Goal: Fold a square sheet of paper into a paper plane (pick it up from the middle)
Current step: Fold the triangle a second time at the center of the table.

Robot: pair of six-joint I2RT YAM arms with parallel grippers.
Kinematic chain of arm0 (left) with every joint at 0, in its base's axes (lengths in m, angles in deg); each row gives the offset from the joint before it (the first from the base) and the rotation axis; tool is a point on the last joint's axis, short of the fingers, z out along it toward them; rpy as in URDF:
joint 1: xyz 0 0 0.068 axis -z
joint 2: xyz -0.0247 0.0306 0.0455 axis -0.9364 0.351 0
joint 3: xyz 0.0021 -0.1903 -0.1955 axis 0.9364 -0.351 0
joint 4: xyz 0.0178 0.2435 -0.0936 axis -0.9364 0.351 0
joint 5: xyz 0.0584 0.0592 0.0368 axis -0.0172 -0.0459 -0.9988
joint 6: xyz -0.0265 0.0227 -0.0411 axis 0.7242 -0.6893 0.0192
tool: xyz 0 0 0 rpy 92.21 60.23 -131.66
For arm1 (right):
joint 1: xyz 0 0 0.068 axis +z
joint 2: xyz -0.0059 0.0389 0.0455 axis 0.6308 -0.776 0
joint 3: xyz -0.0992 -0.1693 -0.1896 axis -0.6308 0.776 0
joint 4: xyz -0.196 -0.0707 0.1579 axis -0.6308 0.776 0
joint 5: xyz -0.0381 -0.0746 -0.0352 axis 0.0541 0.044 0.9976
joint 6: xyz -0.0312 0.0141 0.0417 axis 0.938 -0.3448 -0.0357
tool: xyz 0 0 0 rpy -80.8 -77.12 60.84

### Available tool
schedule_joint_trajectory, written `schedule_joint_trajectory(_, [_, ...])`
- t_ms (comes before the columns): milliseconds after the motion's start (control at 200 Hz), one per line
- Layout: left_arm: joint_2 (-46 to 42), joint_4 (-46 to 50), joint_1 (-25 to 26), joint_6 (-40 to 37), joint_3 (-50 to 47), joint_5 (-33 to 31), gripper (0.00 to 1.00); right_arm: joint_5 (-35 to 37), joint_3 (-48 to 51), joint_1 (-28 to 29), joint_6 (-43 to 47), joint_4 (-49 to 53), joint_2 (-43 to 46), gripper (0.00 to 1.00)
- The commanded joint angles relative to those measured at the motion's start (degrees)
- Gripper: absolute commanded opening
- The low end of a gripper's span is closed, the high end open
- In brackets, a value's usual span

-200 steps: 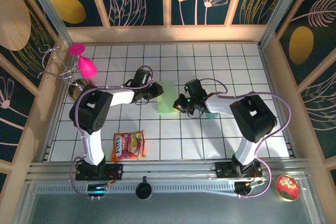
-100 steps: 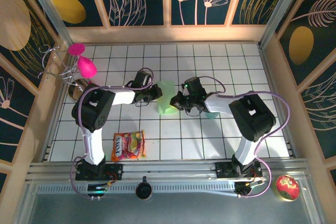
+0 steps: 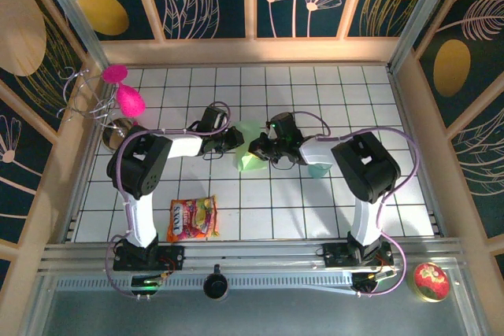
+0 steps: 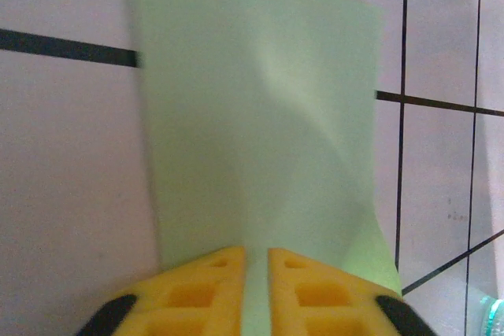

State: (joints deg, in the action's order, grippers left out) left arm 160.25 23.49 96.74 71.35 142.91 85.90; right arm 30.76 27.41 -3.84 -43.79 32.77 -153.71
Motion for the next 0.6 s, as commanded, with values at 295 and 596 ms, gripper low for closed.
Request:
schedule_joint_trajectory(295, [-0.37, 3.8, -1.81, -3.82, 2.53, -0.63, 0.13, 1.87, -2.7, 1.3, 1.13, 2.77, -1.82, 0.0])
schedule_joint_trajectory(596, [1.85, 5.74, -1.92, -4.28, 3.2, -1.82, 0.08, 0.51, -2.54, 1.3, 0.18, -0.63, -2.72, 0.0])
